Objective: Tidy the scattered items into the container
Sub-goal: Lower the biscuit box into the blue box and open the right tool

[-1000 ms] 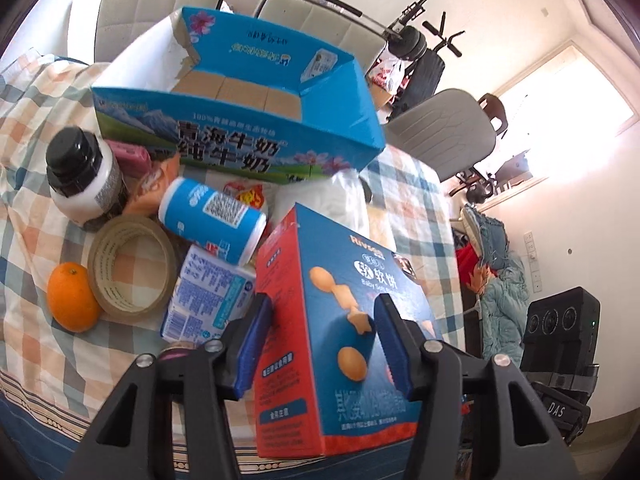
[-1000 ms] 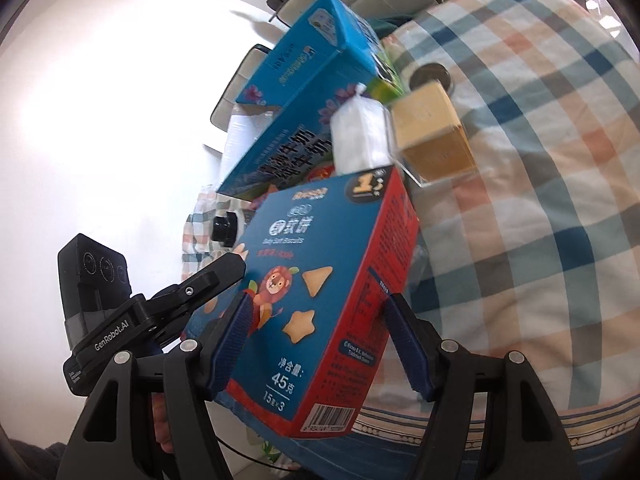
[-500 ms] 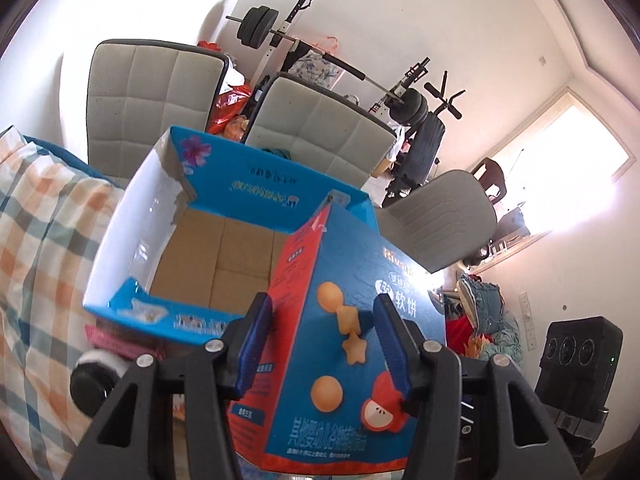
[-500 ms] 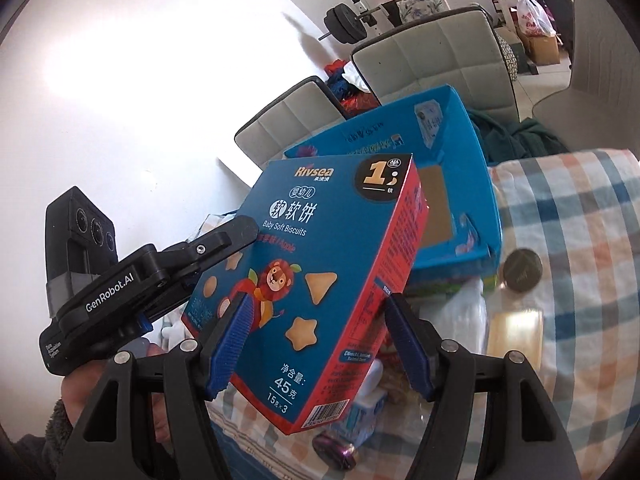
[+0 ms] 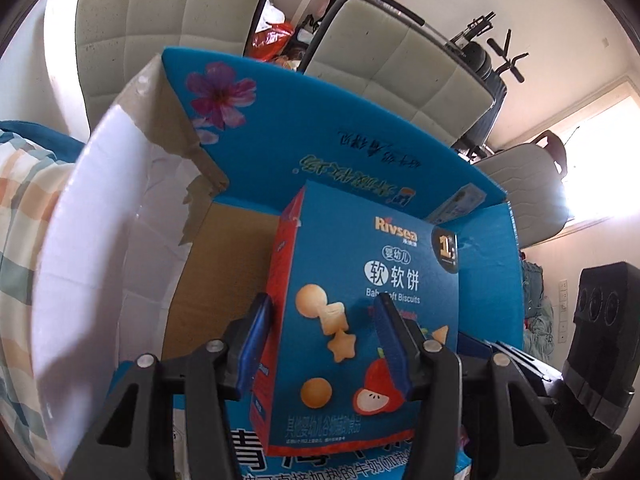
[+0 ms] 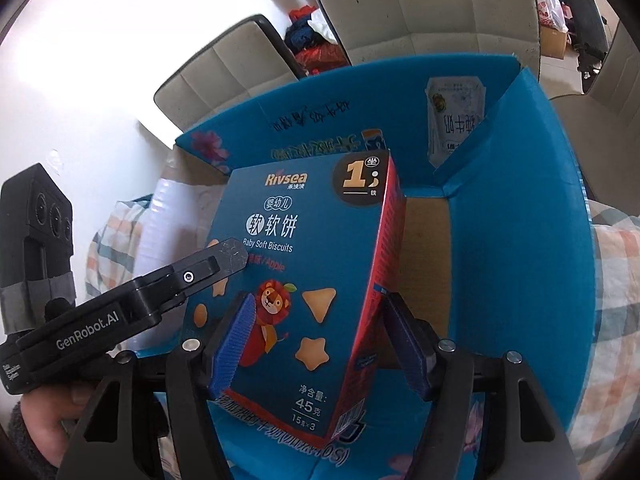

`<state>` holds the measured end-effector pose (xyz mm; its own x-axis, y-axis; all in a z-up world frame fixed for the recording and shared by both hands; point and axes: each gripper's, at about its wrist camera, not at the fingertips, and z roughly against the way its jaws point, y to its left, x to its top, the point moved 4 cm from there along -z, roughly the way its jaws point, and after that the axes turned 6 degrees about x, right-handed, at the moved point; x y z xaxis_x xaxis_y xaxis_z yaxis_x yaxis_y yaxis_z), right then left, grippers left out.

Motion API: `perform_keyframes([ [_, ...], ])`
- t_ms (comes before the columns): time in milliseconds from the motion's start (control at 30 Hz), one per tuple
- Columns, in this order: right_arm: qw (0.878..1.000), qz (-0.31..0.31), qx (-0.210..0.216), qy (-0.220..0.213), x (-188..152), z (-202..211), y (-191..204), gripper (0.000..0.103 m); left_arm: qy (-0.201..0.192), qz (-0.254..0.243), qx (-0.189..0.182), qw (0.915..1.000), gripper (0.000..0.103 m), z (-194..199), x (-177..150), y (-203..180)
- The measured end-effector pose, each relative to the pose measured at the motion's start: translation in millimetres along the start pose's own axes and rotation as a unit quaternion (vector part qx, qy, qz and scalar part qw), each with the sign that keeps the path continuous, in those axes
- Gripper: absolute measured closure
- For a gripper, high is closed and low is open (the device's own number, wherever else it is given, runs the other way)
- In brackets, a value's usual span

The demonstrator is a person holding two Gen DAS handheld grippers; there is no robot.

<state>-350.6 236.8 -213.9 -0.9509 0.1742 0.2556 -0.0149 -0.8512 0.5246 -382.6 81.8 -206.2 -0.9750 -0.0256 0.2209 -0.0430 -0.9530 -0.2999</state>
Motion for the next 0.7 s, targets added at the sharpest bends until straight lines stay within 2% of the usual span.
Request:
perform_keyframes([
  [100, 0.999, 0.016, -0.035, 0.024, 4.0, -19.1, -3.8, 0.036, 0.012, 0.006, 0.008, 0.9999, 0.054, -10.7, 0.4, 3.7],
  [233, 0.998, 0.021, -0.044, 0.038, 7.2, -28.7, -7.4, 0.035, 0.015, 0.019, 0.008, 0.9997, 0.054, -9.0, 3.6, 9.4],
  [300, 0.998, 0.008, -0.041, 0.037, 7.6, -26.8, -8.5, 0.035, 0.014, 0.027, 0.004, 0.9995, 0.050, 0.5, 3.1, 11.9],
  [333, 0.999, 0.001, -0.041, 0.034, 8.5, -24.3, -9.9, 0.035, 0.013, 0.032, 0.001, 0.9994, 0.037, 8.2, 3.6, 14.8],
  [367, 0.999, -0.009, -0.037, 0.029, 8.1, -18.2, -10.5, 0.035, 0.010, 0.038, -0.006, 0.9992, 0.030, 18.9, 3.6, 18.7],
  [433, 0.999, -0.017, -0.031, 0.008, 7.0, 2.5, -7.7, 0.034, -0.008, 0.042, -0.023, 0.9988, 0.027, 48.6, 1.0, 28.5],
  [500, 0.999, -0.018, -0.027, -0.026, -2.5, 33.7, -3.8, 0.032, -0.042, 0.033, -0.025, 0.9982, 0.020, 87.2, -7.9, 41.7],
  [567, 0.998, -0.035, -0.015, -0.054, -15.8, 65.1, -2.1, 0.028, -0.074, 0.030, -0.015, 0.9967, 0.009, 122.4, -27.4, 60.0],
  [633, 0.995, -0.049, -0.016, -0.081, -37.8, 94.2, -4.1, 0.025, -0.091, 0.037, 0.003, 0.9952, 0.009, 145.9, -50.3, 78.8],
  [700, 0.992, -0.063, -0.030, -0.105, -65.3, 114.8, -6.5, 0.024, -0.087, 0.044, 0.016, 0.9951, 0.008, 155.3, -78.3, 93.6],
])
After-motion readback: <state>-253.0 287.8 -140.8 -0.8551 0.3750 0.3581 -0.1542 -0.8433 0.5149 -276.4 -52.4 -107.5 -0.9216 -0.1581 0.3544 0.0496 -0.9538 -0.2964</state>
